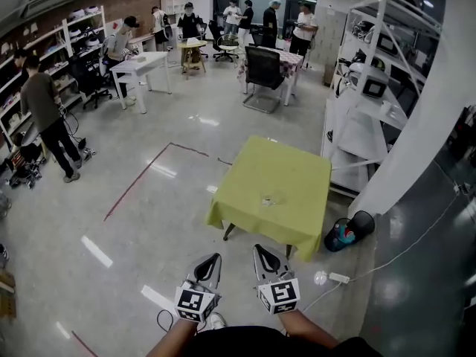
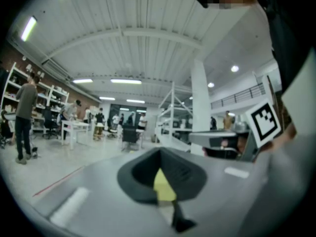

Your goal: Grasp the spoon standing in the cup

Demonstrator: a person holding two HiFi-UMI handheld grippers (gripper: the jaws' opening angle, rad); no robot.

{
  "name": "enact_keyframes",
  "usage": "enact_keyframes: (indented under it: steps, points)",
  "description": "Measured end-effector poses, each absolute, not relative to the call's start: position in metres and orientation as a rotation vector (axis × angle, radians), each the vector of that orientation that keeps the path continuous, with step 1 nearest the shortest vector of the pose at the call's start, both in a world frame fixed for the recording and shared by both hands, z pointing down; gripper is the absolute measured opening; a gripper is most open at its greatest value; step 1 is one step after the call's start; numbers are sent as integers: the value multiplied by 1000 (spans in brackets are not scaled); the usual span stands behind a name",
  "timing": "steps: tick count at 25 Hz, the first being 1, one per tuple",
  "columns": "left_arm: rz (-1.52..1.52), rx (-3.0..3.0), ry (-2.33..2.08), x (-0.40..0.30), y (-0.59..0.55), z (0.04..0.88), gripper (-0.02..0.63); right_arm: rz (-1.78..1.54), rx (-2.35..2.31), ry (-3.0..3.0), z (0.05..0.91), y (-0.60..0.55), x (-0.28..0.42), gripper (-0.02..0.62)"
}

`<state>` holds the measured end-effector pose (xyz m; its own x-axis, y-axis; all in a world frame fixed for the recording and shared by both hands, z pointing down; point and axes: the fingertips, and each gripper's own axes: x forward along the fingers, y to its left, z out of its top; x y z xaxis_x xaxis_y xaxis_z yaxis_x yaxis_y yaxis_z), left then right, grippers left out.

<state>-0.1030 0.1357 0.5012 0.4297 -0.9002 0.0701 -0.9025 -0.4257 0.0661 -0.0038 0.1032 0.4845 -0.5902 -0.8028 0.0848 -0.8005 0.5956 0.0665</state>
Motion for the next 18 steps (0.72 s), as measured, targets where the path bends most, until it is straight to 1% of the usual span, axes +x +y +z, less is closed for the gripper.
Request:
enact_keyframes:
  steps: [13,18]
  points:
    - [64,2633,-1540,-137,117,509,5,27,1422,-2650,506,99,-34,6]
    - [64,2618,-1548,-143,108,511,5,14,1433,-2640,504,94,-30,6]
